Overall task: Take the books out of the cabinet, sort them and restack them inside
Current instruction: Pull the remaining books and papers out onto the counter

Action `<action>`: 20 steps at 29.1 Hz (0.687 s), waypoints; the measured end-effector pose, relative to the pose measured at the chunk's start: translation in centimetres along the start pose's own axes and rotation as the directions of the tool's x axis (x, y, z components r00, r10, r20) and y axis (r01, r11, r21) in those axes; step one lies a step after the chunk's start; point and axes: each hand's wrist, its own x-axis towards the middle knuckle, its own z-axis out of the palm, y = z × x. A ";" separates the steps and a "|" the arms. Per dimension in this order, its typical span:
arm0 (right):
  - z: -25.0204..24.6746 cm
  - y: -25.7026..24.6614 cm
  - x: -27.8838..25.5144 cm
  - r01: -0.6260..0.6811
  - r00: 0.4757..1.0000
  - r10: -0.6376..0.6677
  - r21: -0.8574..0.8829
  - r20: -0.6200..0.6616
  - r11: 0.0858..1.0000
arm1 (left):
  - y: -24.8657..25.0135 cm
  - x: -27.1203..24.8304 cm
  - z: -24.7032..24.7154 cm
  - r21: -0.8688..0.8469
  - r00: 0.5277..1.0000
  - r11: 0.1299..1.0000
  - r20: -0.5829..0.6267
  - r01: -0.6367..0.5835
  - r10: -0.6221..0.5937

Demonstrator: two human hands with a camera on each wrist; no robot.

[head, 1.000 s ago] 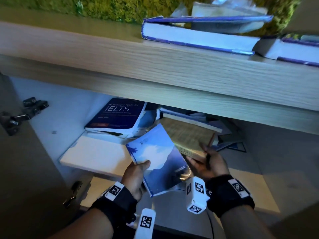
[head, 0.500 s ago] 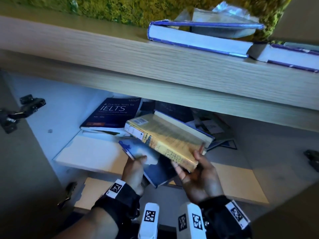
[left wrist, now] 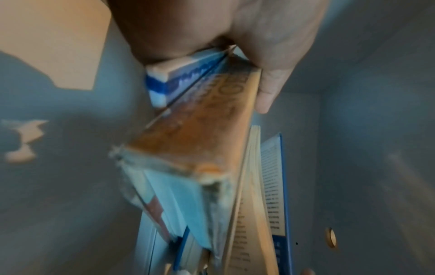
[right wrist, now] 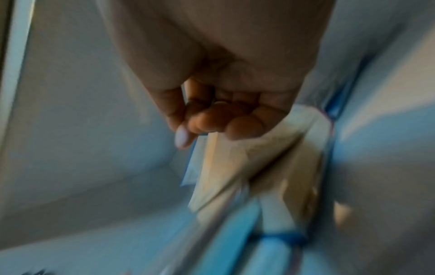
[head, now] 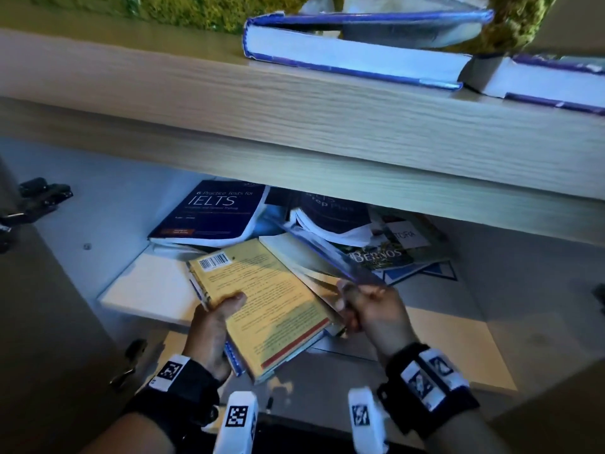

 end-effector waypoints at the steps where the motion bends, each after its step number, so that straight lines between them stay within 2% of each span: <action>1: -0.9 -0.8 0.5 -0.025 0.995 0.027 -0.025 0.096 0.999 | 0.2 0.0 -0.4 0.010 1.000 1.000 -0.006 0.001 -0.001; 3: -2.6 -2.6 0.5 -0.108 0.922 0.105 -0.013 0.373 0.994 | 0.7 0.0 -1.5 0.029 1.000 1.000 0.018 -0.002 0.002; 4: -3.3 -3.2 0.9 -0.116 0.902 0.086 0.047 0.424 0.992 | 1.2 -0.2 -2.1 0.047 0.999 0.999 0.039 0.005 -0.007; 5: -3.8 -3.7 1.7 -0.123 0.921 0.062 0.134 0.385 0.983 | 1.8 -0.6 -2.7 0.057 0.998 0.998 0.059 0.012 -0.015; 6: -3.9 -3.8 2.8 -0.113 0.958 0.048 0.217 0.282 0.970 | 2.3 -0.9 -3.4 0.062 0.998 0.998 0.063 0.022 -0.026; 7: -3.8 -3.5 4.2 -0.047 0.988 0.015 0.208 0.151 0.977 | 2.9 -1.3 -4.1 0.053 0.997 0.998 0.076 0.028 -0.032; 8: -3.5 -2.8 5.6 0.047 0.999 -0.048 0.047 0.009 0.998 | 3.6 -1.8 -4.7 0.034 0.997 0.999 0.077 0.030 -0.033; 9: -3.1 -1.9 6.8 0.110 0.992 -0.118 -0.165 -0.040 0.980 | 4.4 -2.5 -5.0 -0.009 0.996 0.999 0.078 0.033 -0.032; 10: -2.7 -0.6 7.7 0.123 0.991 -0.132 -0.340 -0.004 0.932 | 5.2 -3.1 -5.2 -0.054 0.996 0.998 0.080 0.029 -0.025; 12: -1.6 1.3 8.4 0.043 0.999 -0.025 -0.502 0.042 0.864 | 6.7 -3.6 -4.8 -0.119 0.997 0.993 0.080 -0.010 0.020; 13: -1.2 1.6 8.3 0.044 0.999 -0.025 -0.565 0.041 0.824 | 7.1 -3.5 -4.3 -0.143 0.996 0.989 0.079 -0.033 0.045; 15: -0.5 1.1 8.1 0.095 0.994 -0.108 -0.639 0.019 0.763 | 7.3 -2.8 -2.4 -0.163 0.995 0.985 0.064 -0.061 0.072; 17: 0.4 -0.5 7.0 0.141 0.987 -0.161 -0.539 0.010 0.830 | 6.3 -2.3 0.4 -0.159 0.997 0.986 0.050 -0.058 0.066; 19: 1.2 -2.5 5.5 0.057 0.990 -0.003 -0.372 0.144 0.927 | 4.7 -2.0 3.3 -0.163 0.995 0.985 0.072 -0.055 0.068; 20: 1.3 -2.9 5.1 0.005 0.965 0.077 -0.314 0.249 0.949 | 3.9 -2.1 4.5 -0.157 0.993 0.986 0.095 -0.049 0.065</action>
